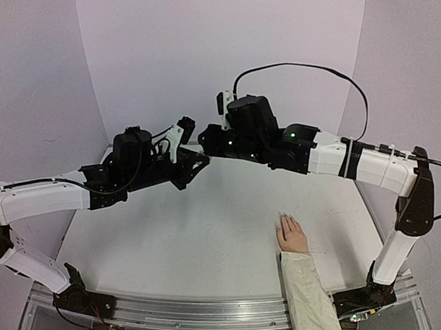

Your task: Paint the nails

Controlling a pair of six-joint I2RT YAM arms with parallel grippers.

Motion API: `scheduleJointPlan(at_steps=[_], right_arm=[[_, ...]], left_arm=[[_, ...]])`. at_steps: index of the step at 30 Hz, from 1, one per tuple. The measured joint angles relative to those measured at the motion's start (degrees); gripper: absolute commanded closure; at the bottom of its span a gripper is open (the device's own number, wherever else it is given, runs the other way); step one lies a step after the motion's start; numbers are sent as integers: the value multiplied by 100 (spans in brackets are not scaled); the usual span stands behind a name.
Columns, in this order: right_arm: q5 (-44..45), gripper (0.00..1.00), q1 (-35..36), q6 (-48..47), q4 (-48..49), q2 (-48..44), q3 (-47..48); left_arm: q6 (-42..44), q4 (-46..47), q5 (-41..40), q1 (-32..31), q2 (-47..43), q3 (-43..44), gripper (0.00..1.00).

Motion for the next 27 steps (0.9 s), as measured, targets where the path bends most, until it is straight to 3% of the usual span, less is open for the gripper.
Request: scheduleJointPlan(at_steps=[3,6,13,17,19,20,27], right_arm=[[-214,59,-63,-98,-20,0,9],[-1029,43,-229,-323,-125,-2,9],[-3117,29,-984,-809,-160,-339,-431],[-4135,27,-1443,-1097,-111,-485,-638],[-4616,31,-1537,-1213,-90,-492,-678],[-4837,38,-1545,-1257,-79,-492,-688],[-6566,49,-1532,-1233,723,-492,-903]], left_arm=[[42,9,-59,-13,0,-15,100],[28,26,-361,98,-11,-101,100],[-13,-192,-420,234,-256,-420,100],[-103,-297,-170,229,-535,-420,100],[-179,-334,166,282,-658,-420,100],[-251,-350,446,332,-699,-420,100],[-487,-457,2970,619,-649,-337,100]])
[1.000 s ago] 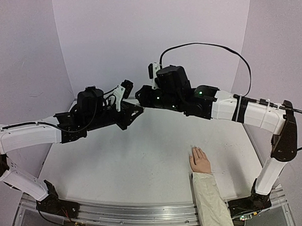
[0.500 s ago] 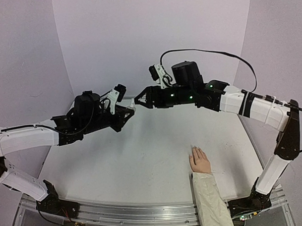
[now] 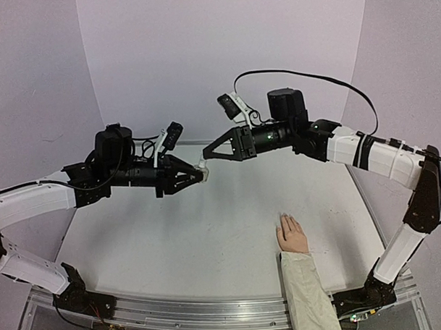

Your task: Paint the nails

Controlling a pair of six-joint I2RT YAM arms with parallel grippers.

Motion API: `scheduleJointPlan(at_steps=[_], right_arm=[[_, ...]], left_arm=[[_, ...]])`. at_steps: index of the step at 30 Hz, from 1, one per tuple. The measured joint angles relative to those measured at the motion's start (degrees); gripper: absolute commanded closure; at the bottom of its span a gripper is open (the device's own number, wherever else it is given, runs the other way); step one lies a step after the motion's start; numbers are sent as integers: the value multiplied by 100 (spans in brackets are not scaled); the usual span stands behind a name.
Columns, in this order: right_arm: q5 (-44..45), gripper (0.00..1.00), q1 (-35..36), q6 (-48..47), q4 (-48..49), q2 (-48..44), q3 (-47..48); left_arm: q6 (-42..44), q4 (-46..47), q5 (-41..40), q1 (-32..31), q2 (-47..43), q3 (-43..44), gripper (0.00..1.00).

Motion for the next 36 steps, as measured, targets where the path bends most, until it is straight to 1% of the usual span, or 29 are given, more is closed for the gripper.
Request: scheduleJointPlan(at_steps=[3,5,9,12,18,27,29,31,36], right_arm=[[-581,57,13,107,382,0,-186],[-859,61,24,116,507,0,-245],[-1207,69,57,101,752,-2,-297],[-1351,69,70,103,896,-17,-374],[-1421,70,85,105,1056,-22,-463],[-1478,85,122,90,1110,-22,-466],[-1460,90,122,57,1156,-22,-466],[-1392,100,98,33,1178,-22,-468],[-994,100,28,35,1187,-11,-490]], left_arm=[[-87,-11,1067,-17,166,190,100],[-133,-11,1532,-20,267,317,100],[-216,-9,2006,-4,385,402,100],[-232,-33,2181,-2,433,433,100],[-232,-42,2262,4,472,450,100],[-229,-44,2280,7,531,505,100],[-256,-46,2177,4,531,522,100],[-273,-44,1980,4,531,527,100],[-210,-57,1161,-59,509,527,100]])
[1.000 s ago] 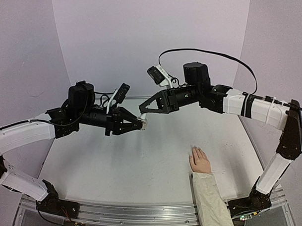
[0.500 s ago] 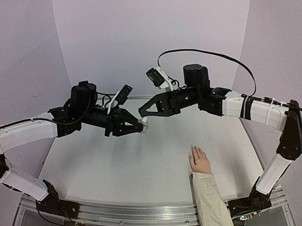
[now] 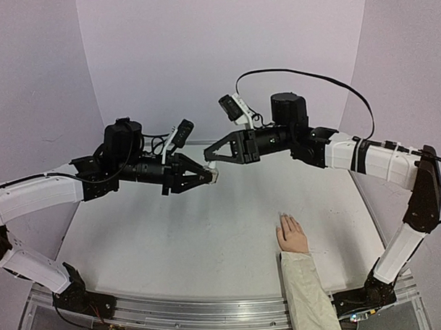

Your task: Paint the nails

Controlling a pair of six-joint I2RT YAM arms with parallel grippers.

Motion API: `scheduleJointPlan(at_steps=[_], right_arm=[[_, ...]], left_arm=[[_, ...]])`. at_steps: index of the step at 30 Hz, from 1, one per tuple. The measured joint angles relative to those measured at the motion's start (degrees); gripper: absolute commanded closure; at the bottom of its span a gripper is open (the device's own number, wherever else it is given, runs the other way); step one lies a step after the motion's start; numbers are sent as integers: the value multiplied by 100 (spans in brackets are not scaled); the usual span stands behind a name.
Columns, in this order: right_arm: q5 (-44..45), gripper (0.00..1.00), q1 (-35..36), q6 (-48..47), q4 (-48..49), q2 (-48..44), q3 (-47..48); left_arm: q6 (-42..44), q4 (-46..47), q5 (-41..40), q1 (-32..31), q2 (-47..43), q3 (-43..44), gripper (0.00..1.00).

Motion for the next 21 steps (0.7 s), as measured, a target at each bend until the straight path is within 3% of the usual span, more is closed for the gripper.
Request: scheduleJointPlan(at_steps=[7,12,15,21], right_arm=[[1628,100,101,304,83,352,149],[4690,100,769,1023,-535,490,413],[6135,100,1145,1408,-986,494,498],[6992,100,1344,1668,-1239,490,529]], left_arm=[[437,-326,-2734,-315,-201,-153,100],[994,-426,-4701,-614,63,-160,100],[1252,-376,-5320,-826,299,-146,100],[1405,-243,-5547,-938,466,-127,100]])
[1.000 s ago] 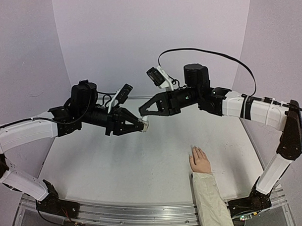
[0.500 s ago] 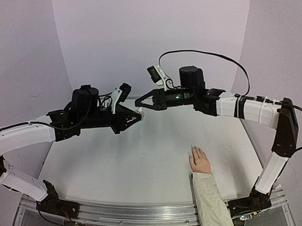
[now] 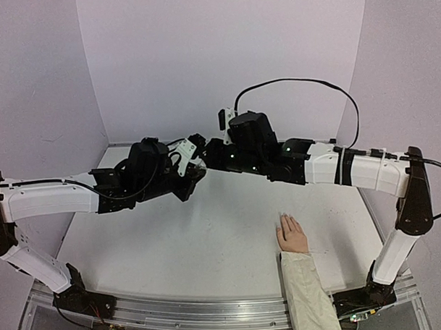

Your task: Paint the nails

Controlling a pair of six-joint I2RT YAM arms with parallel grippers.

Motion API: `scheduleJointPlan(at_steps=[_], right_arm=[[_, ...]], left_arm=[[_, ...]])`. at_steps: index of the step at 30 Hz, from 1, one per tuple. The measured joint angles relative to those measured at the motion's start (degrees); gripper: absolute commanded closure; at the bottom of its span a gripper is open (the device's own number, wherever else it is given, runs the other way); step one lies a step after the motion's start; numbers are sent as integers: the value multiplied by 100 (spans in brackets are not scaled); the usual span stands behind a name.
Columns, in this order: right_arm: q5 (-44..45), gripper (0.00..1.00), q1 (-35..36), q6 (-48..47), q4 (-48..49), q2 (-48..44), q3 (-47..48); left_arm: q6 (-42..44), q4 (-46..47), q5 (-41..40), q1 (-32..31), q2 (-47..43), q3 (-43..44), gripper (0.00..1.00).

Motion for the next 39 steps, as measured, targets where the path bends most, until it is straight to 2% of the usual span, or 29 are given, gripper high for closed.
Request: scheduleJointPlan(at_steps=[2,3,6,9,13,16,22,29,32,39], right_arm=[[9,98,-2,-44,-11,-37,2],[-24,93,-20,-76,-24,-70,0],[-535,61,-219,-227,-9,-254,-57],[-1499,38,-575,-426,26,-507,-186],[-2774,29,-1209,-811,70,-748,-256],[-3764,29,-1482,-1060,151,-774,-271],[-5462,34,-1427,-1370,361,-774,-446],[-6212,51,-1394,-1410,669,-767,-579],[-6365,60,-1394,-1381,793,-763,-579],[-6634,60,-1394,-1314,1025,-763,-588]], left_arm=[[13,55,28,0,-11,0,100],[15,81,61,0,-26,-2,100],[4,199,232,0,-142,-22,100],[-122,273,321,44,-295,-85,100],[-387,271,651,219,-455,-186,100],[-737,260,1445,461,-568,-236,100],[-1429,422,3512,1102,-723,-236,100],[-1888,793,5534,1108,-715,-232,100],[-2033,887,5989,1110,-619,-192,100],[-2201,975,6432,1110,-457,-155,100]])
